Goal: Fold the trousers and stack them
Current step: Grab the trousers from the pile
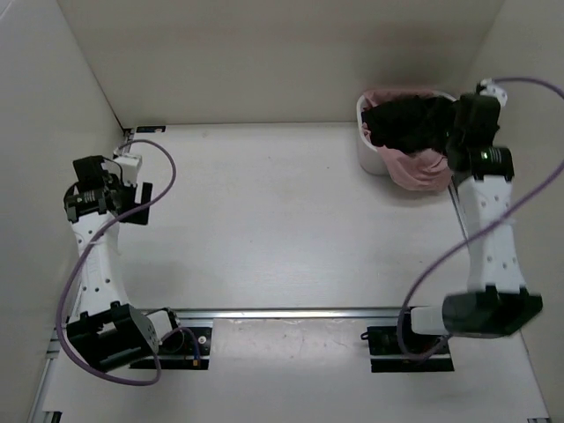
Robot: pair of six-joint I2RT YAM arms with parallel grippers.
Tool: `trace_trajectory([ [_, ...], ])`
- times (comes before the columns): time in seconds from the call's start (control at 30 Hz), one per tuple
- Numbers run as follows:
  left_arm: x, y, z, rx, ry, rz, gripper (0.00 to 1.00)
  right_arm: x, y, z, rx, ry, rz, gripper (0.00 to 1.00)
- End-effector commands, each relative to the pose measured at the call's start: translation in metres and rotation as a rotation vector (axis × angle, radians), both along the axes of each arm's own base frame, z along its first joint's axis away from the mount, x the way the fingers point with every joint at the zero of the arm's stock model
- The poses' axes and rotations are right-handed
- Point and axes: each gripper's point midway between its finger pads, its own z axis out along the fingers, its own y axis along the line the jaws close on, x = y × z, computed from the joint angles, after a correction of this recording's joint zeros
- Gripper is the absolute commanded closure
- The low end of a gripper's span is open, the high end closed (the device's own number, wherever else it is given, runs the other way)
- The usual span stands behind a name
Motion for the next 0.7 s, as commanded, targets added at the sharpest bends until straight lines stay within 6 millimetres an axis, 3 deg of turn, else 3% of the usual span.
trace_trajectory([
  [0.0,0.035,0.012,0.042,0.022,-0.099,0.031,0.00,0.090,-0.019,0.005,-0.089,0.032,-0.021,0.01],
  [0.03,0.042,0.014,0.048,0.020,-0.111,0.038,0.00,0.112,-0.017,0.044,-0.084,-0.050,-0.013,0.01],
  [0.07,0.047,0.015,0.052,0.011,-0.119,0.050,0.00,0.130,-0.022,0.040,-0.083,-0.032,-0.021,0.01],
  [0.1,0.055,0.018,0.055,0.006,-0.124,0.057,0.00,0.159,-0.023,-0.011,-0.073,0.101,-0.020,0.01],
  [0.13,0.058,0.018,0.055,-0.001,-0.122,0.066,0.00,0.177,-0.031,0.012,-0.062,0.039,-0.045,0.01],
  [0.17,0.060,0.016,0.051,-0.026,-0.116,0.071,0.00,0.191,-0.032,-0.003,-0.025,0.057,-0.057,0.01],
  [0.2,0.063,0.015,0.044,-0.046,-0.101,0.072,0.00,0.212,-0.034,-0.049,0.017,0.135,-0.051,0.01],
  [0.23,0.063,0.011,0.040,-0.050,-0.090,0.062,0.00,0.223,-0.030,-0.060,0.045,0.133,-0.043,0.01],
  [0.27,0.063,0.010,0.033,-0.064,-0.071,0.072,0.00,0.229,-0.034,-0.089,0.084,0.170,-0.057,0.01],
  [0.33,0.062,0.005,0.020,-0.071,-0.034,0.074,0.00,0.237,-0.032,-0.110,0.100,0.179,-0.057,0.01],
  [0.37,0.062,0.005,0.020,-0.071,-0.034,0.074,0.00,0.234,-0.030,-0.130,0.115,0.215,-0.057,0.01],
  [0.47,0.057,0.007,0.012,-0.073,-0.014,0.108,0.00,0.236,-0.031,-0.133,0.090,0.211,-0.037,0.04],
  [0.53,0.055,0.006,0.011,-0.081,-0.006,0.116,0.00,0.238,-0.032,-0.108,0.036,0.162,0.015,0.26],
  [0.57,0.055,0.006,0.011,-0.081,-0.006,0.116,0.00,0.235,-0.033,-0.085,0.014,0.116,0.028,0.57],
  [0.63,0.053,0.001,0.013,-0.099,-0.010,0.102,0.00,0.227,-0.030,-0.069,-0.031,0.088,0.051,0.87],
  [0.67,0.050,0.000,0.019,-0.096,-0.022,0.101,0.00,0.218,-0.030,-0.039,-0.037,0.032,0.050,0.98],
])
